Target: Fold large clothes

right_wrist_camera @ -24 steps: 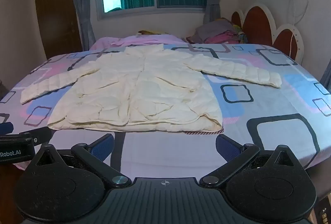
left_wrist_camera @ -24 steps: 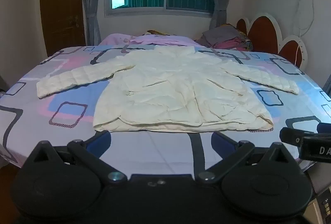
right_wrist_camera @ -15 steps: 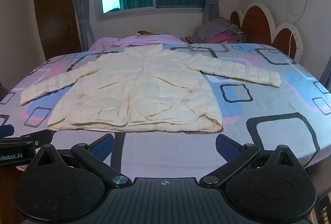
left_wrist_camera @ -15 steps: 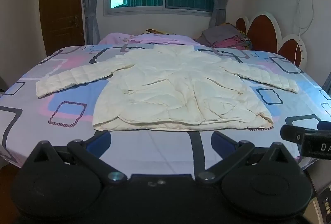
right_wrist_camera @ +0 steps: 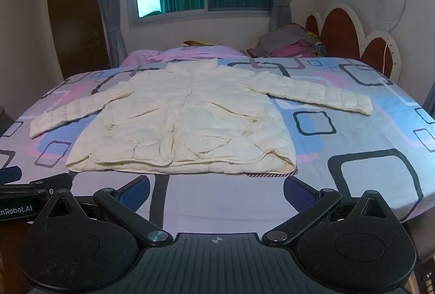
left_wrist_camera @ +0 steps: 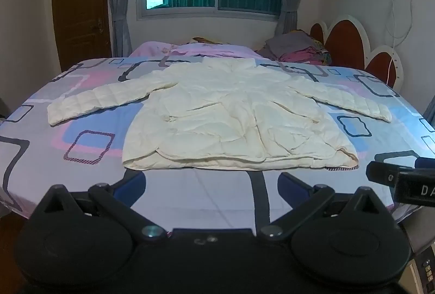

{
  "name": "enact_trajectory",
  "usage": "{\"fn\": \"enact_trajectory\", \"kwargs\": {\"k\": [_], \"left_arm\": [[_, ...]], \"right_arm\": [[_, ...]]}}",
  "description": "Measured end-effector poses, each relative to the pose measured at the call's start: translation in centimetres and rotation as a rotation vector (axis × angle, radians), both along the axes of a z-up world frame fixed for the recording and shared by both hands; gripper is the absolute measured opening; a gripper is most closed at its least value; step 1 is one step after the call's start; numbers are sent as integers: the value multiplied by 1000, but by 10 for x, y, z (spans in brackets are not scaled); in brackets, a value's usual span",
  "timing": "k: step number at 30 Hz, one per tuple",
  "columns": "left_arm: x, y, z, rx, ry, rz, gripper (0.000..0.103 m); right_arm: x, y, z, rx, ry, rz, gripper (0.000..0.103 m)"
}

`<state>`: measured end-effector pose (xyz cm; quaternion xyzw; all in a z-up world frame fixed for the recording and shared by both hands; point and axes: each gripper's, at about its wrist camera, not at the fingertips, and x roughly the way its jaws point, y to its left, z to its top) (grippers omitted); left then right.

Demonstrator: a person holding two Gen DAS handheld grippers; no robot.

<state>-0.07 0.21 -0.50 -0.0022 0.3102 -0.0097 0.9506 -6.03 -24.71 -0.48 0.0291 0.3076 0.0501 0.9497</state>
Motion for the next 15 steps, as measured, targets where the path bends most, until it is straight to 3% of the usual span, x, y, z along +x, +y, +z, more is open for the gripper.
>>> {"fn": "enact_trajectory", "kwargs": {"k": [15], "left_arm": [[-4, 1, 5, 0, -7, 1, 103]], "right_arm": [[3, 6, -1, 1, -5, -2, 103]]}}
